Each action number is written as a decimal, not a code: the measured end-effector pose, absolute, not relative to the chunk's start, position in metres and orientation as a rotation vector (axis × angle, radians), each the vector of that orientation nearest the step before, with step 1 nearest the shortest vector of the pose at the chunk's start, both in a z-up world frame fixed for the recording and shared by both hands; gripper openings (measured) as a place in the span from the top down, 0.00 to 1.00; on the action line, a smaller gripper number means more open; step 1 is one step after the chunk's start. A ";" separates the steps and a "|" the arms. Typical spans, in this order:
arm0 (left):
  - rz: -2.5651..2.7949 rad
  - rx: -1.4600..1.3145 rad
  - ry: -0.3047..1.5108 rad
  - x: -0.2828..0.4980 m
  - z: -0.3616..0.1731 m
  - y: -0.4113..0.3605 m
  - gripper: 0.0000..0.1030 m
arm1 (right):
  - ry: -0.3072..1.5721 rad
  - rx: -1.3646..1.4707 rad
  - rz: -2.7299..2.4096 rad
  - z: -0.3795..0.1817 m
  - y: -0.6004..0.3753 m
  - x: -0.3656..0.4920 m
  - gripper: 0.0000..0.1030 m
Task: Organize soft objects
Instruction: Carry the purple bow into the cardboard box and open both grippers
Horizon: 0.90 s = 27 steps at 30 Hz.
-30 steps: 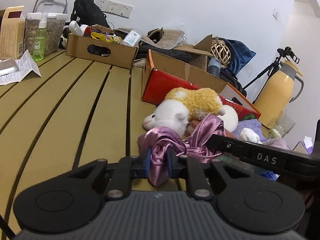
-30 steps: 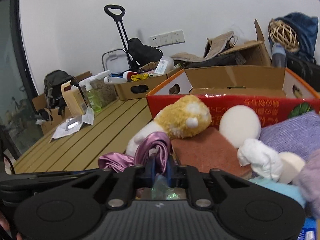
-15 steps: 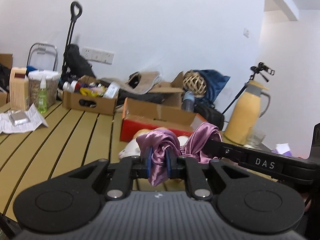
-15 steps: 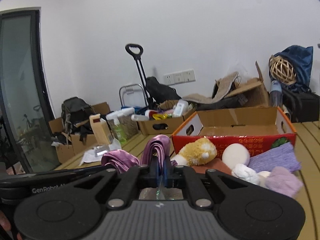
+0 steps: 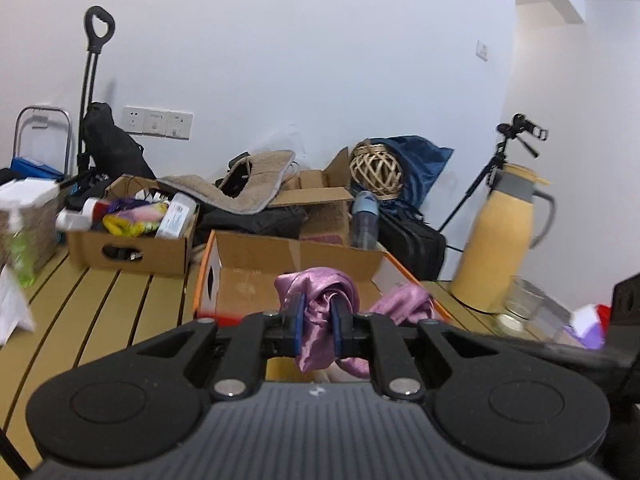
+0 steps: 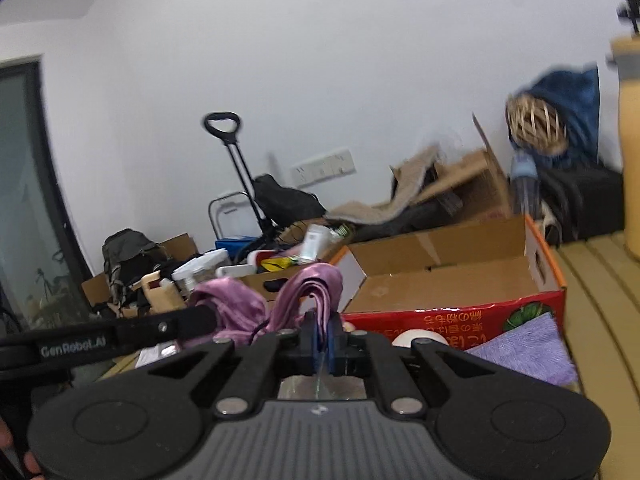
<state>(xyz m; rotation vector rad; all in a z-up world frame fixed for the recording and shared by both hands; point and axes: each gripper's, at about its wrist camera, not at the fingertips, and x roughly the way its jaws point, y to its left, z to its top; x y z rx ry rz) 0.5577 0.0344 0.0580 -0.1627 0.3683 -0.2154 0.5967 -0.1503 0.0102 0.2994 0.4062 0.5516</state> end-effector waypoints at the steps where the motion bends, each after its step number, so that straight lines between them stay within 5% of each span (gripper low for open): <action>1: -0.221 -0.155 0.375 0.570 0.055 0.034 0.87 | 0.426 0.295 0.546 0.009 -0.150 0.613 0.94; 3: -0.233 -0.134 0.386 0.591 0.046 0.033 0.87 | 0.470 0.255 0.542 0.003 -0.146 0.637 0.85; 9: -0.256 -0.144 0.443 0.634 0.013 0.037 0.87 | 0.602 0.263 0.591 -0.022 -0.149 0.702 0.84; 12: -0.286 -0.174 0.438 0.649 0.020 0.047 0.87 | 0.618 0.273 0.595 -0.025 -0.149 0.721 0.94; 19: -0.279 -0.194 0.494 0.745 0.053 0.068 0.87 | 0.616 0.228 0.626 0.017 -0.124 0.786 0.94; 24: -0.140 -0.158 0.614 0.837 0.025 0.080 0.85 | 0.693 0.195 0.552 0.009 -0.090 0.883 0.94; 27: -0.117 -0.093 0.638 0.854 0.012 0.083 0.67 | 0.758 0.204 0.476 -0.016 -0.075 0.930 0.86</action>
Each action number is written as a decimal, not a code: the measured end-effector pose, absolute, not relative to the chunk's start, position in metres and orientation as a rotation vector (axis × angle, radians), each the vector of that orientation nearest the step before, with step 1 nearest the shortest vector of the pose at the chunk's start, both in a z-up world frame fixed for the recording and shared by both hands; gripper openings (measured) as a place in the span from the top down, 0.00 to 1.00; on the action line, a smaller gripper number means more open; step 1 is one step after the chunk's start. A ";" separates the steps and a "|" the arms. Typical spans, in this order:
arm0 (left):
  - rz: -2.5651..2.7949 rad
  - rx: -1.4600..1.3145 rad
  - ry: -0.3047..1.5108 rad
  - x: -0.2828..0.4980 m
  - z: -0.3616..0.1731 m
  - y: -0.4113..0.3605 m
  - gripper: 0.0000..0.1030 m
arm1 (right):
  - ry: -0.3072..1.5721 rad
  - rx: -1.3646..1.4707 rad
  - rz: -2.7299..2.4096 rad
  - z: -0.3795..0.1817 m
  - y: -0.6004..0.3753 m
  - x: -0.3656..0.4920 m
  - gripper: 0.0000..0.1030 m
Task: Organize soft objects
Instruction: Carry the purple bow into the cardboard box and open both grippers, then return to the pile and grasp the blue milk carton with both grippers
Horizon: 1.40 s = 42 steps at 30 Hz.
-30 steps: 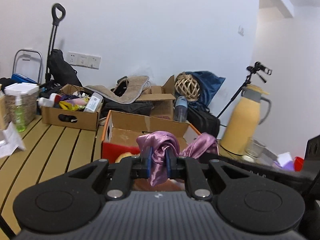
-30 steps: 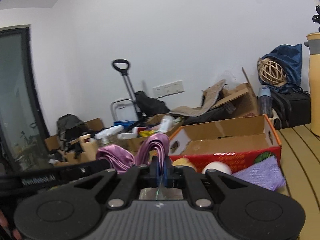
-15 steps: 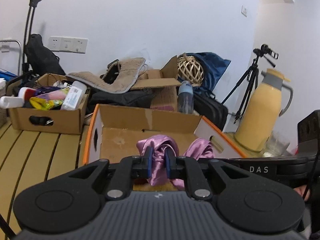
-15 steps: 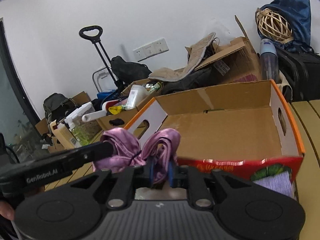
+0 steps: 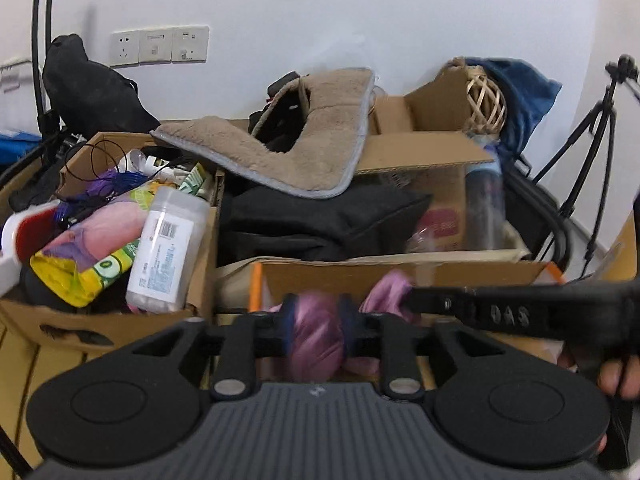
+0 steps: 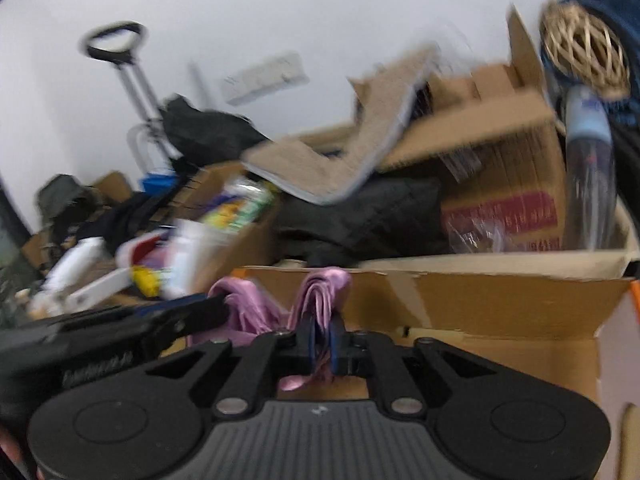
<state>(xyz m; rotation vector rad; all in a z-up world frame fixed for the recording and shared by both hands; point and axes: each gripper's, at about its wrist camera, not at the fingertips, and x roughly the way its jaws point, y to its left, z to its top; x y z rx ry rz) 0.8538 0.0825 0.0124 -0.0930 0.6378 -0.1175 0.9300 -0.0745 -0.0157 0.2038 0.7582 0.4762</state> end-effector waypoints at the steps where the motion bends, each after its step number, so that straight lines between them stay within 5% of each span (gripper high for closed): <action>1: -0.116 -0.089 0.629 0.851 0.012 0.085 0.64 | 0.764 0.211 0.440 -0.022 -0.072 0.938 0.83; 4: -0.130 -0.099 0.603 0.841 0.018 0.094 0.62 | 0.791 0.217 0.418 -0.034 -0.072 0.948 0.66; 11: -0.131 -0.048 0.562 0.790 0.066 0.095 0.57 | 0.715 0.173 0.418 0.017 -0.093 0.906 0.63; 15: -0.142 -0.019 0.498 0.730 0.112 0.090 0.46 | 0.630 0.156 0.403 0.076 -0.117 0.858 0.57; 18: -0.147 -0.007 0.440 0.671 0.144 0.085 0.27 | 0.589 0.171 0.404 0.114 -0.139 0.811 0.50; 24: -0.089 -0.054 0.348 0.545 0.165 0.085 0.14 | 0.497 0.190 0.453 0.151 -0.178 0.694 0.37; 32: -0.061 -0.036 0.235 0.394 0.120 0.087 0.01 | 0.298 0.114 0.399 0.124 -0.210 0.516 0.24; 42: -0.166 0.057 0.255 0.304 0.041 0.058 0.00 | 0.221 0.104 0.283 0.011 -0.212 0.366 0.12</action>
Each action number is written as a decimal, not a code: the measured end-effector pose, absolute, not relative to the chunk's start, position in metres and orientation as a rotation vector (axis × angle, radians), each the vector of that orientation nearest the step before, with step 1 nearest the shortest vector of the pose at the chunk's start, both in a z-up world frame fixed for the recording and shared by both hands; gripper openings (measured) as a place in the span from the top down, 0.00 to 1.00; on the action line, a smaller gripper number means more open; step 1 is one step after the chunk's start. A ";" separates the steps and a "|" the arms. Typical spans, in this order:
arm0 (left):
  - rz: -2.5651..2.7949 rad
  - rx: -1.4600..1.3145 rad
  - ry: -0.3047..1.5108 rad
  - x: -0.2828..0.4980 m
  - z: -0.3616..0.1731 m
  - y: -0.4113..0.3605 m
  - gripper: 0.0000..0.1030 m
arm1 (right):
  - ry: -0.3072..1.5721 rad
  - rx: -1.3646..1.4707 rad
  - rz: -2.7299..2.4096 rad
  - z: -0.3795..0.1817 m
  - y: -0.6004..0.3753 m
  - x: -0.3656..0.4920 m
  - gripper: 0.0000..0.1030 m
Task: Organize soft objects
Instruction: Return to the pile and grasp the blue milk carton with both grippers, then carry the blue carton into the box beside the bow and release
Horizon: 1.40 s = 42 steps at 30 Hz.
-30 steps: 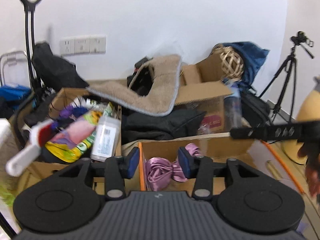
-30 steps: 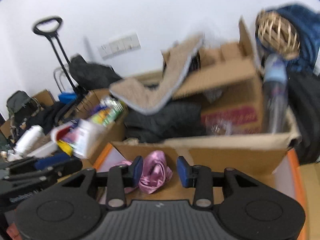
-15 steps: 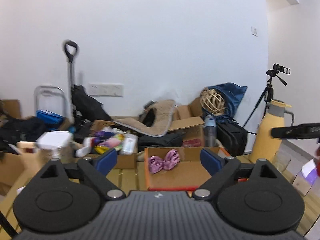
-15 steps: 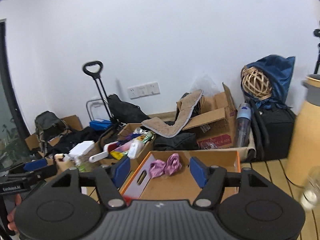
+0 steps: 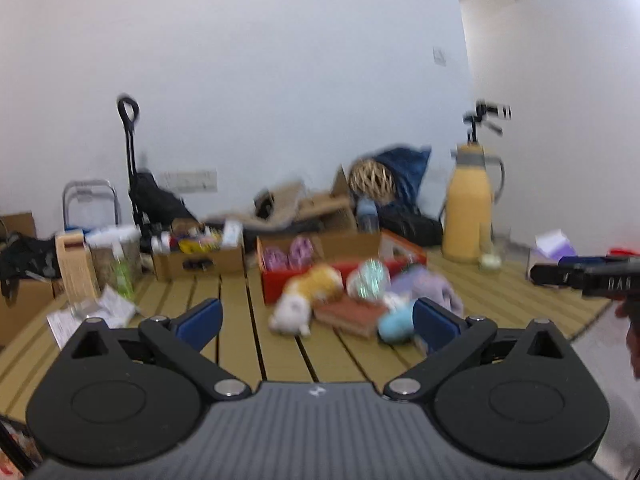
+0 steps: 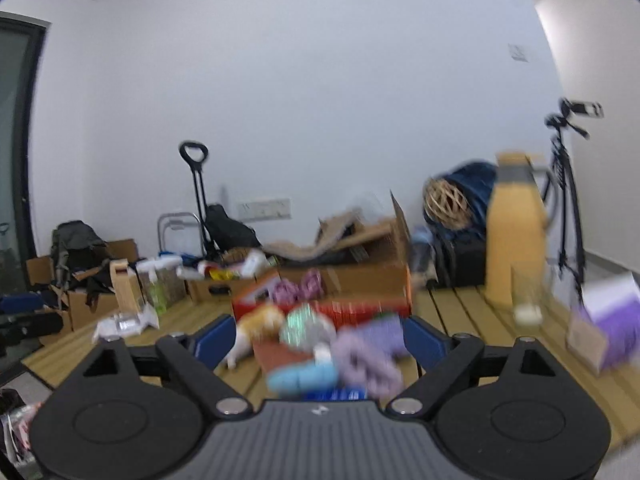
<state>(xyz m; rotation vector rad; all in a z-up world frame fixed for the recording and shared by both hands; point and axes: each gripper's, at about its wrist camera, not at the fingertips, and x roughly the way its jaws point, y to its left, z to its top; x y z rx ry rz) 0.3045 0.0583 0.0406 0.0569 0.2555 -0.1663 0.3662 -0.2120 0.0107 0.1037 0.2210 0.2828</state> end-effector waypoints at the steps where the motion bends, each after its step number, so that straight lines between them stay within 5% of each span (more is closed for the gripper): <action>1: -0.160 0.057 0.277 0.309 0.036 0.053 0.00 | 0.232 0.109 0.280 -0.002 -0.209 0.362 0.12; 10: -0.245 0.006 0.381 0.377 -0.002 0.011 0.00 | 0.363 0.173 0.321 -0.060 -0.206 0.395 0.26; 17: -0.296 -0.099 0.490 0.471 -0.019 -0.013 0.09 | 0.432 0.302 0.331 -0.074 -0.218 0.473 0.53; 24: -0.339 -0.250 0.620 0.530 -0.048 -0.011 0.22 | 0.435 0.343 0.402 -0.081 -0.212 0.514 0.56; 29: -0.390 -0.349 0.668 0.531 -0.067 -0.004 0.23 | 0.494 0.280 0.332 -0.096 -0.216 0.523 0.56; 37: -0.559 -0.410 0.742 0.538 -0.082 -0.022 0.65 | 0.552 0.407 0.370 -0.113 -0.224 0.537 0.68; 42: -0.540 -0.441 0.751 0.535 -0.083 -0.021 0.68 | 0.571 0.426 0.372 -0.114 -0.221 0.537 0.68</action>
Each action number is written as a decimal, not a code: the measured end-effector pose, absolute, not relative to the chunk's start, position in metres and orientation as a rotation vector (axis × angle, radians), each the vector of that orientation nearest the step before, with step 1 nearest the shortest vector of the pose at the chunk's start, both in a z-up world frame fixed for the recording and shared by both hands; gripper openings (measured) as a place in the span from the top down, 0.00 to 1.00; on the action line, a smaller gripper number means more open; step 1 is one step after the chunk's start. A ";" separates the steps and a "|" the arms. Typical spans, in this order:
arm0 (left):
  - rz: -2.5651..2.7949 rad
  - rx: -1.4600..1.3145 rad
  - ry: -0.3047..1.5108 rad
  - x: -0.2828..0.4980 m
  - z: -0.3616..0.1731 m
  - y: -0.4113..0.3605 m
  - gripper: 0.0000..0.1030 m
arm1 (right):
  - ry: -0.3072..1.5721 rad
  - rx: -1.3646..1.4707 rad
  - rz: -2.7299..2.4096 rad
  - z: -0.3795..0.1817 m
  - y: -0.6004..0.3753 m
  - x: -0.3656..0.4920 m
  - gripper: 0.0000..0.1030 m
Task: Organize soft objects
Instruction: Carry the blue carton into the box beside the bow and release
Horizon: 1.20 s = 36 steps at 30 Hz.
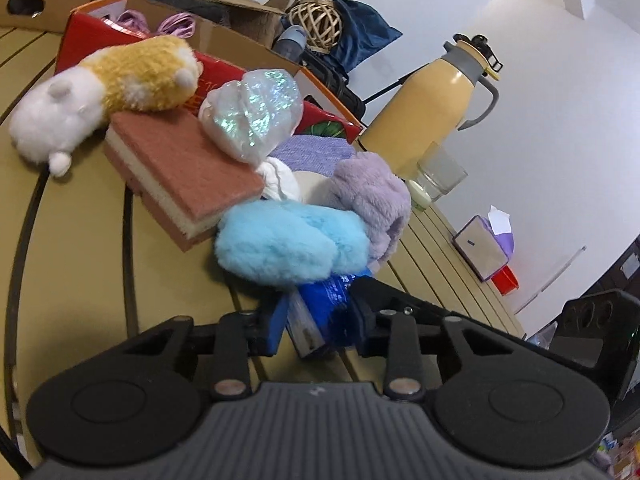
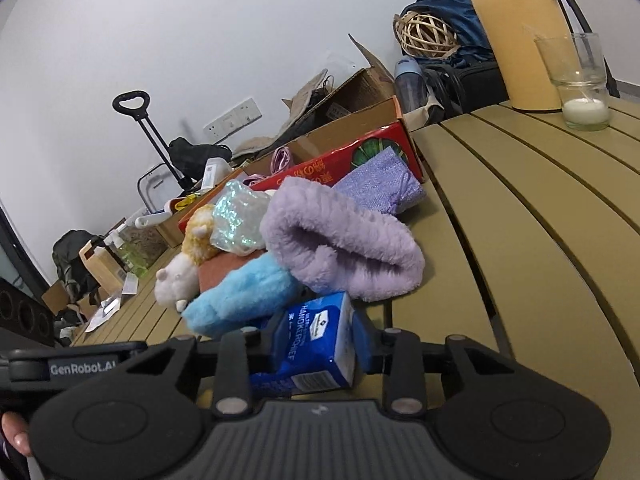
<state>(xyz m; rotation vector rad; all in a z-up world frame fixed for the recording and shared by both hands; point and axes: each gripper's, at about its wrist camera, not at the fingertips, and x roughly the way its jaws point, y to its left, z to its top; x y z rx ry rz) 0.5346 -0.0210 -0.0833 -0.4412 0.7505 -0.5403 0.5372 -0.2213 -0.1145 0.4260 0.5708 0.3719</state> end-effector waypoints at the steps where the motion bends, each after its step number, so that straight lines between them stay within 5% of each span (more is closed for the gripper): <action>1: -0.534 -0.448 0.755 0.530 -0.082 -0.020 0.70 | 0.573 0.424 0.375 -0.114 -0.221 0.536 0.68; 7: -0.513 -0.432 0.742 0.476 -0.071 -0.019 0.70 | 0.558 0.394 0.366 -0.105 -0.214 0.488 0.78; 20: -0.494 -0.366 0.570 0.451 -0.007 -0.013 0.70 | 0.446 0.353 0.401 -0.058 -0.207 0.438 0.79; 29: -0.416 -0.297 0.457 0.572 0.069 0.007 0.70 | 0.430 0.341 0.490 0.007 -0.187 0.563 0.79; 36: -0.329 -0.321 0.523 0.684 0.061 0.050 0.70 | 0.531 0.417 0.539 0.014 -0.153 0.701 0.79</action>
